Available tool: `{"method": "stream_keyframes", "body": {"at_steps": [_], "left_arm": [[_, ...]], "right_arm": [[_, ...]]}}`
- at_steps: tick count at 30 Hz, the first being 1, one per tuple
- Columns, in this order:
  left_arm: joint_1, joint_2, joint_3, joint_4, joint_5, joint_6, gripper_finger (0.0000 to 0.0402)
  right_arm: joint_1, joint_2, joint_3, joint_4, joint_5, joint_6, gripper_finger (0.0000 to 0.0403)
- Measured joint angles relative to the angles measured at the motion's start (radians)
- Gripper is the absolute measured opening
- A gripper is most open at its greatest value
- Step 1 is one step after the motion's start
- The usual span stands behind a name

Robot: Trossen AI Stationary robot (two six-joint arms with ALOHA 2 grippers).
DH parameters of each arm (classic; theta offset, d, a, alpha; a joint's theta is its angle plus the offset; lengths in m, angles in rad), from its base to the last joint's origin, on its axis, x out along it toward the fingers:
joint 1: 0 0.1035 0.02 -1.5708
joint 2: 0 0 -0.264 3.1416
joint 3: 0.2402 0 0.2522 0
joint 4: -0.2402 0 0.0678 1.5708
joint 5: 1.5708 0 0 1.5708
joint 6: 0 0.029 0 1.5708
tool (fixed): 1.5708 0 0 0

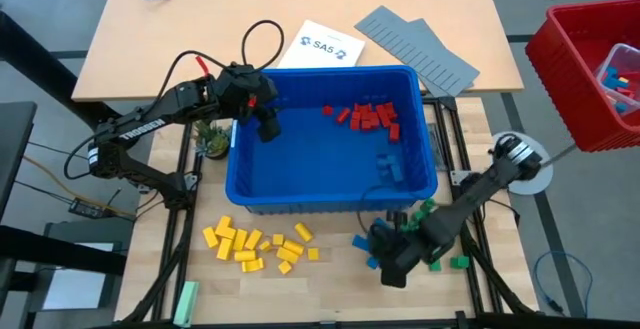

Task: Sort blocks
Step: Remove the blue block from the blue bin

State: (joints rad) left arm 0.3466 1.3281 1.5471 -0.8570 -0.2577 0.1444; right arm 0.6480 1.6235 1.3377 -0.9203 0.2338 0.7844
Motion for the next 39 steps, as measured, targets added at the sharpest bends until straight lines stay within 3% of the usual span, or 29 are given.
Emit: {"method": "stream_keyframes", "body": {"at_steps": [13, 25, 35, 39], "left_arm": [[0.000, 0.000, 0.000, 0.000, 0.000, -0.026, 0.0158], [0.000, 0.000, 0.000, -0.001, 0.000, -0.025, 0.0158], [0.000, 0.000, 0.000, 0.000, 0.000, -0.024, 0.0158], [0.000, 0.000, 0.000, 0.000, 0.000, -0.023, 0.0158]], "right_arm": [[0.053, 0.223, 0.000, -0.079, 0.119, 0.154, 0.0077], [0.073, 0.241, -0.093, 0.001, 0.105, 0.305, 0.0084], [0.062, 0.237, -0.093, -0.017, 0.094, 0.273, 0.0165], [0.063, 0.178, -0.071, -0.072, 0.031, 0.189, 0.0200]]}}
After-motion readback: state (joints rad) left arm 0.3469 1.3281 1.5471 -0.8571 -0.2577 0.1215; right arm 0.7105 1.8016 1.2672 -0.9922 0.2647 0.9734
